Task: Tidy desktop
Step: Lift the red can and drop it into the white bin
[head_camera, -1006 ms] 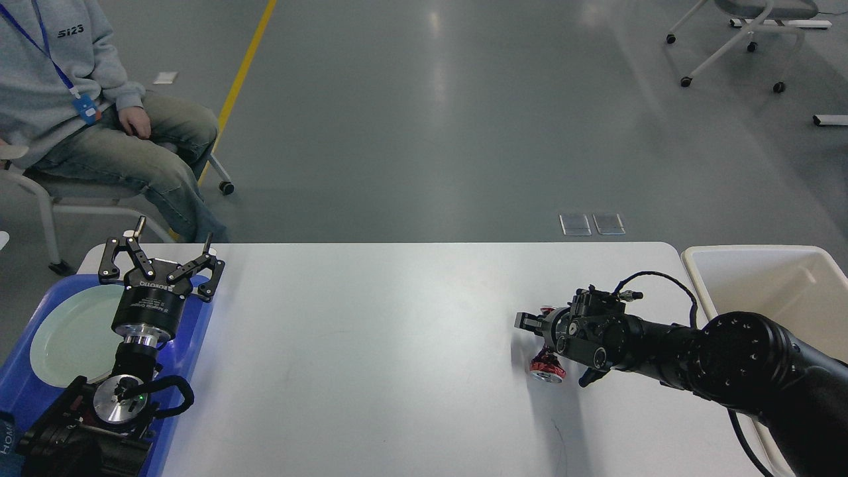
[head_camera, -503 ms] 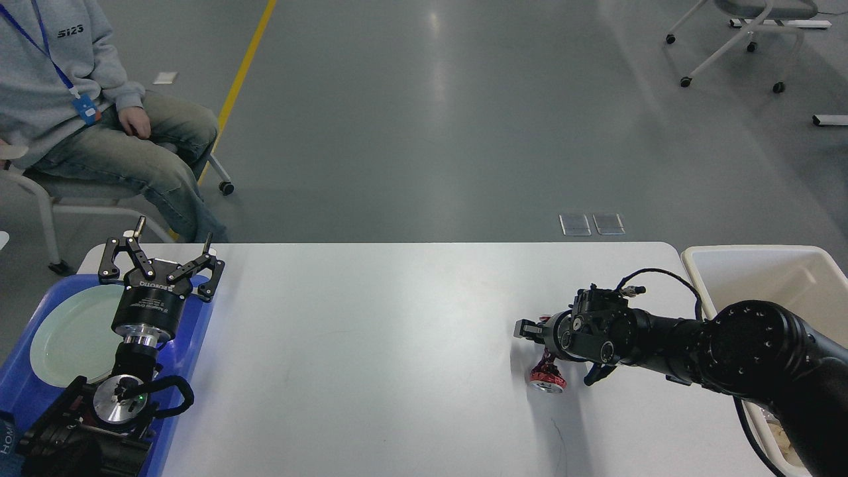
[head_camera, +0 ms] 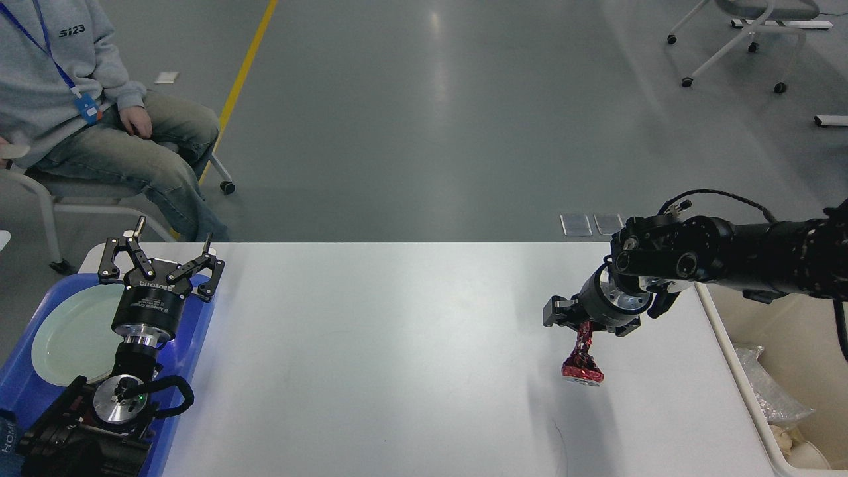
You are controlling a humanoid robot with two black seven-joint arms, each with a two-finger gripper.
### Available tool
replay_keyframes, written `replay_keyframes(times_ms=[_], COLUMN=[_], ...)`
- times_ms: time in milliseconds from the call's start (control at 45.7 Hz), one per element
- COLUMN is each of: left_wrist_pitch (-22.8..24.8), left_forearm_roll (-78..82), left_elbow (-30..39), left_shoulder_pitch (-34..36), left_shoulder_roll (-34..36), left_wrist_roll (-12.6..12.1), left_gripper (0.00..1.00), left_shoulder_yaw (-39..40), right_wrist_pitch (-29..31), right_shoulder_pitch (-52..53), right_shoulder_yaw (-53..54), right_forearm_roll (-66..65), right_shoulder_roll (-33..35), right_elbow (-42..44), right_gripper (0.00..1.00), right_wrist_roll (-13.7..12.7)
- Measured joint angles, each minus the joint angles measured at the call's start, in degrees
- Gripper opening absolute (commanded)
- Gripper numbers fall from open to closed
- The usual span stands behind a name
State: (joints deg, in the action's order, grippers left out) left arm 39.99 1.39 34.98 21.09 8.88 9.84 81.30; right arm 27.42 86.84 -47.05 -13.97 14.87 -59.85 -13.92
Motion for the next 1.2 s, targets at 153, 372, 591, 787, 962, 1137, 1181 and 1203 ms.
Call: replay_keyframes(times_ms=[153,372,591,787,962,1137,1181,1203], left_wrist_pitch=[0.0,0.0,0.0,0.0,0.0,0.0,0.0,0.0], left_forearm_roll=[0.0,0.0,0.0,0.0,0.0,0.0,0.0,0.0], left_elbow=[0.0,0.0,0.0,0.0,0.0,0.0,0.0,0.0], left_shoulder_pitch=[0.0,0.0,0.0,0.0,0.0,0.0,0.0,0.0], left_shoulder_roll=[0.0,0.0,0.0,0.0,-0.1,-0.1,-0.1,-0.1], left_wrist_roll=[0.0,0.0,0.0,0.0,0.0,0.0,0.0,0.0], left_gripper=[0.96,0.96,0.96,0.96,0.96,0.96,0.96,0.96], left_shoulder_yaw=[0.0,0.0,0.0,0.0,0.0,0.0,0.0,0.0], right_wrist_pitch=[5.9,7.4,8.6,5.8,3.2,-0.3,-1.9,-2.6], right_shoulder_pitch=[11.6,31.7,44.8,40.4,32.7,17.2,11.9,9.4], right_shoulder_yaw=[-5.6,-14.4,-20.6,-23.8,-27.3,-23.3,-20.1,-18.4], right_forearm_roll=[-0.1,0.3,2.8,3.0,1.8,-1.0,-1.1,-1.2], right_shoulder_roll=[2.1,5.8,10.3,13.0,21.7,30.9,32.3,32.7], right_elbow=[-10.5,-24.5,-31.3,-30.2,-21.7,-6.0,-2.1,-0.4], right_gripper=[0.0,0.0,0.0,0.0,0.0,0.0,0.0,0.0], right_wrist_roll=[0.2,0.4,0.0,-0.1,-0.1,0.3,0.4,0.5])
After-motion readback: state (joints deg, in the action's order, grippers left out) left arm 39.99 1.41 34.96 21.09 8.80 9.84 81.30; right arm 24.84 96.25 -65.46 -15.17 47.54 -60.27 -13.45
